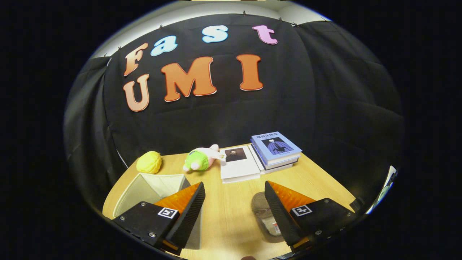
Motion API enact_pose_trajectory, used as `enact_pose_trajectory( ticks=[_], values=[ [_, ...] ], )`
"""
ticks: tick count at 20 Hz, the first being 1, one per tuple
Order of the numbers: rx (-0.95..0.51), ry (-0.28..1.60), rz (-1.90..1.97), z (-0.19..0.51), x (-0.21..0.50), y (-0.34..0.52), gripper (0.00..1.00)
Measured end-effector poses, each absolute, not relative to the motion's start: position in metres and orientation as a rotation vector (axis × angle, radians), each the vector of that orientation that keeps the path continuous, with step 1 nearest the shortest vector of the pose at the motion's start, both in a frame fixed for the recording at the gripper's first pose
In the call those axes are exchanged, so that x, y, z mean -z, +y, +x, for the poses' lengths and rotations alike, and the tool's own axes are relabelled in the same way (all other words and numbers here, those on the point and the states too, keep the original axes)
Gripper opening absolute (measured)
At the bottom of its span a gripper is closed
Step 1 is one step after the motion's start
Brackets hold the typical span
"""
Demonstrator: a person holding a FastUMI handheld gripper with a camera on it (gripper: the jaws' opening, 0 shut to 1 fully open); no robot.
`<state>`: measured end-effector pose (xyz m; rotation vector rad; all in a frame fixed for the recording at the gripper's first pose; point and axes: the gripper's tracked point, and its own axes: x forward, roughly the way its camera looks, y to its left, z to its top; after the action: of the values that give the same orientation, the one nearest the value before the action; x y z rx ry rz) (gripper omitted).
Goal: Open the storage box then place both shoes into the box .Put the left shoe in first, then the right shoe, with the right side of both shoes facing outward in a uniform manner.
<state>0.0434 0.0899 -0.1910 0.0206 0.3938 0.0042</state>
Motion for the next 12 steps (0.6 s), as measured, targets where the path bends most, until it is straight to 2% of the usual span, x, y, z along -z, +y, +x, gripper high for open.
enact_pose_trajectory(
  ticks=[12],
  values=[
    [0.085, 0.536, 0.081, 0.042, 0.278, 0.002, 0.99]
  ],
)
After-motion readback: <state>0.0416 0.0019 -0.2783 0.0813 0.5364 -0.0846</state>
